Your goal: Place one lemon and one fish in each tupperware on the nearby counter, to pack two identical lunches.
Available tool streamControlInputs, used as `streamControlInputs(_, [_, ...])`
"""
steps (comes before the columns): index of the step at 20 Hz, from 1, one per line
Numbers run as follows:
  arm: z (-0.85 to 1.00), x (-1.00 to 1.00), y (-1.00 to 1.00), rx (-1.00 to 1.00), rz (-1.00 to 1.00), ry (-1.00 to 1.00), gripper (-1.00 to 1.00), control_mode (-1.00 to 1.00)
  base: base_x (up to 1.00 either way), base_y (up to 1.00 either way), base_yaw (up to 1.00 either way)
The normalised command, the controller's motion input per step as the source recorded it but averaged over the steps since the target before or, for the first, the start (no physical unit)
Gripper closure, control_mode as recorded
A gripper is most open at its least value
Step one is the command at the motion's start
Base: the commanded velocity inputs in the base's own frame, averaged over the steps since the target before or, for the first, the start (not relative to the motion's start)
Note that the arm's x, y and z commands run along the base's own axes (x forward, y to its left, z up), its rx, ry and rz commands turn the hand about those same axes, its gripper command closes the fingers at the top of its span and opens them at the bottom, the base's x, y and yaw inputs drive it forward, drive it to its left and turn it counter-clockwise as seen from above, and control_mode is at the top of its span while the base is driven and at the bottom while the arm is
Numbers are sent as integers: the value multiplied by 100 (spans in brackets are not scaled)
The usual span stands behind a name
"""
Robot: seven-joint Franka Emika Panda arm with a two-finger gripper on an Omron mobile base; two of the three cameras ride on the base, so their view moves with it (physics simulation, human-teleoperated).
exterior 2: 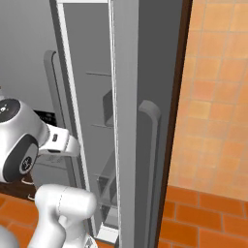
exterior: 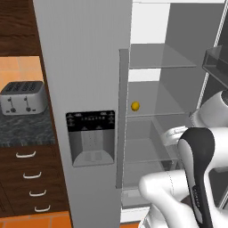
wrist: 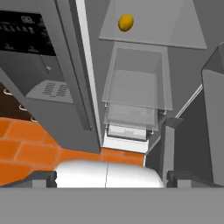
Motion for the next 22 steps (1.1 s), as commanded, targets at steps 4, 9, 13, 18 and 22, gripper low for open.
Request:
streamControlInputs(4, [-1,40,-12,0,0,-5,-100,-100,0,0,0])
streamControlInputs(9, [-2,43,-20,0,14,-2,-100,-100,0,0,0])
streamControlInputs(13, [-22,59,0,0,17,0,-100,-100,0,0,0])
streamControlInputs(18, [-21,47,-10,-1,18,-4,-100,-100,0,0,0])
streamControlInputs(22, [-6,57,-12,0,10,-2,-100,-100,0,0,0])
